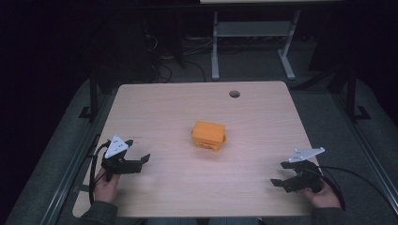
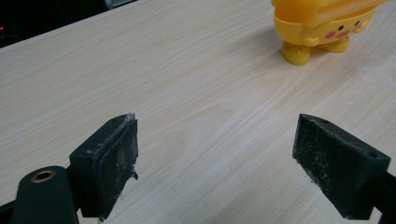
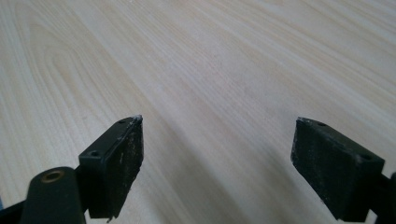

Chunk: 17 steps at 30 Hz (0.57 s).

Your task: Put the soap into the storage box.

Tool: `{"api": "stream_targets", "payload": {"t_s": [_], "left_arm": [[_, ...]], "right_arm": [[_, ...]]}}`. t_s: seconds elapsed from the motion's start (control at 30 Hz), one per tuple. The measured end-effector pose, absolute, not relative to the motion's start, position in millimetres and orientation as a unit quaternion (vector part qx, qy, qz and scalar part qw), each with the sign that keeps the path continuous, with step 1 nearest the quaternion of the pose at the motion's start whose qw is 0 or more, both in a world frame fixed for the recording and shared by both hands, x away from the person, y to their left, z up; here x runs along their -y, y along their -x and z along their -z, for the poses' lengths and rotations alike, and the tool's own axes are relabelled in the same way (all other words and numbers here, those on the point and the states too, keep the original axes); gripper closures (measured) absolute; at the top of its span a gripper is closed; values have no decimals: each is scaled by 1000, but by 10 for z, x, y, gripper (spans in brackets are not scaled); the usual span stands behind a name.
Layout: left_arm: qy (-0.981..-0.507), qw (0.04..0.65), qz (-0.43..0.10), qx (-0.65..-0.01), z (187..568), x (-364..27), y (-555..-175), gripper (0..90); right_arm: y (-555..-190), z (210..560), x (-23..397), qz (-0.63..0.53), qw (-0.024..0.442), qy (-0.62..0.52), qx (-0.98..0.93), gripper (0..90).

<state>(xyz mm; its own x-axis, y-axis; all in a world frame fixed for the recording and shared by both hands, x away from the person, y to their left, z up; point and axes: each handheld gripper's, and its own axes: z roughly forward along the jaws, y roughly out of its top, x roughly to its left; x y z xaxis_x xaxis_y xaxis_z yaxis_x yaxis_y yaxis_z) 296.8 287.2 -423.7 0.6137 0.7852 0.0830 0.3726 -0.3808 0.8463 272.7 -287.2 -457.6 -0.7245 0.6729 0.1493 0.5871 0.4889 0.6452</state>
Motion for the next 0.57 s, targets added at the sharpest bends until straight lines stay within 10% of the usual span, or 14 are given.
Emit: {"api": "stream_targets", "payload": {"t_s": [0.57], "left_arm": [[-792, 425, -248, -361, 4225, -2870, -2960, 134]], "right_arm": [[-2348, 4610, 2974, -364, 101, -388, -841, 165]]}}
